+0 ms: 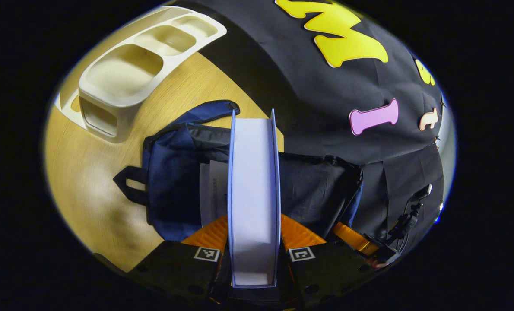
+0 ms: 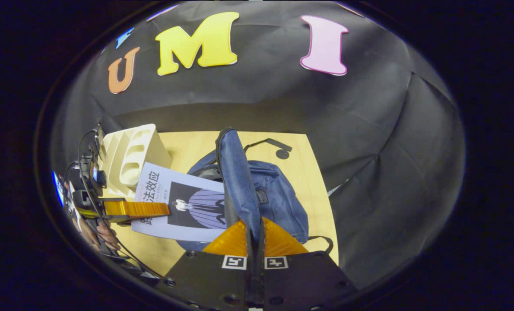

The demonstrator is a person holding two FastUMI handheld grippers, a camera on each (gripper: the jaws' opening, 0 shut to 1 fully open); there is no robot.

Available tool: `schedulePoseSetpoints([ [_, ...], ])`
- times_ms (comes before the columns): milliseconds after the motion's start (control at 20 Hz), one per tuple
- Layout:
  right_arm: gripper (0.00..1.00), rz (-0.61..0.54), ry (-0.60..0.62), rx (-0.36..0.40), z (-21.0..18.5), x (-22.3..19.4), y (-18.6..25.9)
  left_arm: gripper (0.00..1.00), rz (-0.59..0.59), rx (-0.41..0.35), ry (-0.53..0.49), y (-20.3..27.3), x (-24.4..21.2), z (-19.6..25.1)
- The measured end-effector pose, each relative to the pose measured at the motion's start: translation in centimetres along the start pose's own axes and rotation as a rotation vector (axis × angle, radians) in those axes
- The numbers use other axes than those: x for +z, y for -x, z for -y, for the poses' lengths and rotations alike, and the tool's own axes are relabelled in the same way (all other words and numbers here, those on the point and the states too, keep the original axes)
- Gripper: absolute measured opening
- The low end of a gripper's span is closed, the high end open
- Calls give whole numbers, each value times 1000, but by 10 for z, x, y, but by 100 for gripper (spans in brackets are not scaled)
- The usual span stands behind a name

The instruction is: Open the schoolbag, grab two books from the bookshelf and put them into the schoolbag.

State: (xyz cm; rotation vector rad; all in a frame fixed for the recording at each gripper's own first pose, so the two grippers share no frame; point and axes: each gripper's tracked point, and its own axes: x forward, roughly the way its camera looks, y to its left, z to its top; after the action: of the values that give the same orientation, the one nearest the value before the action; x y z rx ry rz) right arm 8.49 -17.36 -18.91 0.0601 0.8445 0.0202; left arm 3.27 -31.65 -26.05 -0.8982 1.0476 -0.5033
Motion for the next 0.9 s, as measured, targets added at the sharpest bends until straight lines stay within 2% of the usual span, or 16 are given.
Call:
schedulePoseSetpoints([
  [450,0,12,25,-7,-2,18,2,44,5,-83,45,-42,-10,8],
  [900,0,9,35,3,-7,24,-1,44,-61,-176,110,-91,-34,5],
])
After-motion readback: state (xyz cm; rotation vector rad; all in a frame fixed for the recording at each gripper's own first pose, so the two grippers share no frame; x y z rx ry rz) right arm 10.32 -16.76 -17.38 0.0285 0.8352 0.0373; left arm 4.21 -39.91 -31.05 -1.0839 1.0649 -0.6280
